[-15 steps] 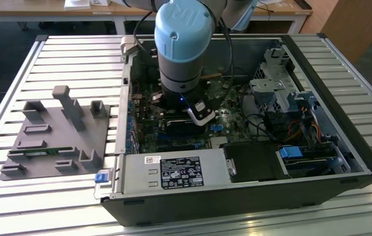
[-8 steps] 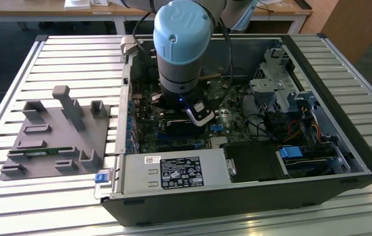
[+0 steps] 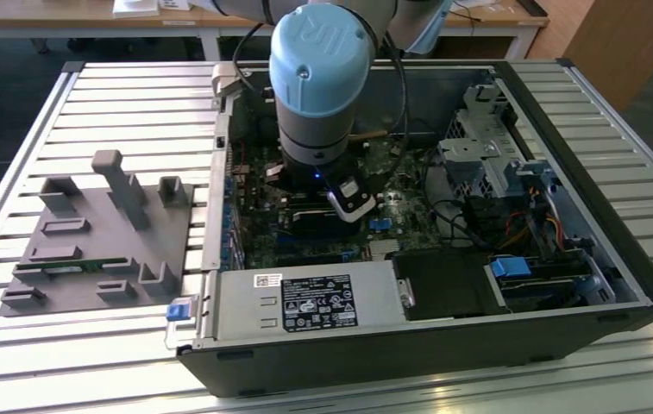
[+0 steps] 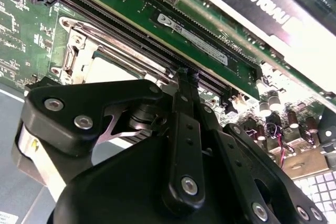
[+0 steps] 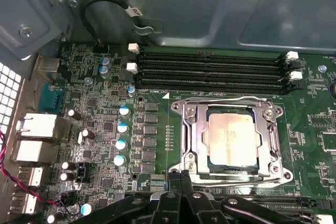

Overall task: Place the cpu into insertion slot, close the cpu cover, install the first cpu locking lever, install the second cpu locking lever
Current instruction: 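Install the second cpu locking lever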

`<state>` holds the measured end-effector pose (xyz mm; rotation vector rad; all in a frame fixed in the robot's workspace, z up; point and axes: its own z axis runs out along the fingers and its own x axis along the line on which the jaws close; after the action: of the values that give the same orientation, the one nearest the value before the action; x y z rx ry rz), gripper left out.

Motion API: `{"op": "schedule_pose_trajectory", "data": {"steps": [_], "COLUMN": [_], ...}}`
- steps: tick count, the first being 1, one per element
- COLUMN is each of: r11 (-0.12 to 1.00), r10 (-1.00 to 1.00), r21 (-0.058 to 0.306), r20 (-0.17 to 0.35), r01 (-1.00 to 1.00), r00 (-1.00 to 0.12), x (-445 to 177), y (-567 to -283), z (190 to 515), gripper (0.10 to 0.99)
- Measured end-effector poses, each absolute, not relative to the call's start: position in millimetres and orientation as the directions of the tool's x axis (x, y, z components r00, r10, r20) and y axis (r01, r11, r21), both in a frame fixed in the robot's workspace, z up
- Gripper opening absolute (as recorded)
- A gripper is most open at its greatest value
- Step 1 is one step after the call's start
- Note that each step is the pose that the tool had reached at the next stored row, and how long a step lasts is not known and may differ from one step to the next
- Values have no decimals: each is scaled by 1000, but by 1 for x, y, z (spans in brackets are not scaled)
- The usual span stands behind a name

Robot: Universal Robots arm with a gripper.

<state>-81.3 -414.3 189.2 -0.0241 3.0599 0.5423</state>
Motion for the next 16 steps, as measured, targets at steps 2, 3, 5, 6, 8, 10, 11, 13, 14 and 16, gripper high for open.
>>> {"op": "schedule_pose_trajectory", "data": {"steps": [2, 3, 5, 6, 8, 10, 11, 13, 14, 16], "r11": [938, 938, 937, 937, 937, 937, 936, 936, 935, 935], "r10": [-9, -9, -9, -9, -9, -9, -9, -9, -9, -9], "r21": [345, 346, 348, 349, 349, 350, 351, 352, 353, 354], "r20": [-36, -36, -36, -36, -36, -36, -36, -36, -36, -36], "r01": [-21, -21, -21, -21, -21, -21, -21, -21, -21, -21], "r00": [-999, -999, -999, -999, -999, -999, -999, -999, -999, -999], "x": [-81, -81, -81, -81, -81, -81, -81, -81, -81, -82], "y": [-414, -414, -414, -414, -413, -413, -412, -412, -412, -412], "z": [189, 188, 188, 188, 187, 186, 185, 183, 183, 183], "gripper": [106, 106, 106, 106, 106, 106, 106, 106, 106, 106]}}
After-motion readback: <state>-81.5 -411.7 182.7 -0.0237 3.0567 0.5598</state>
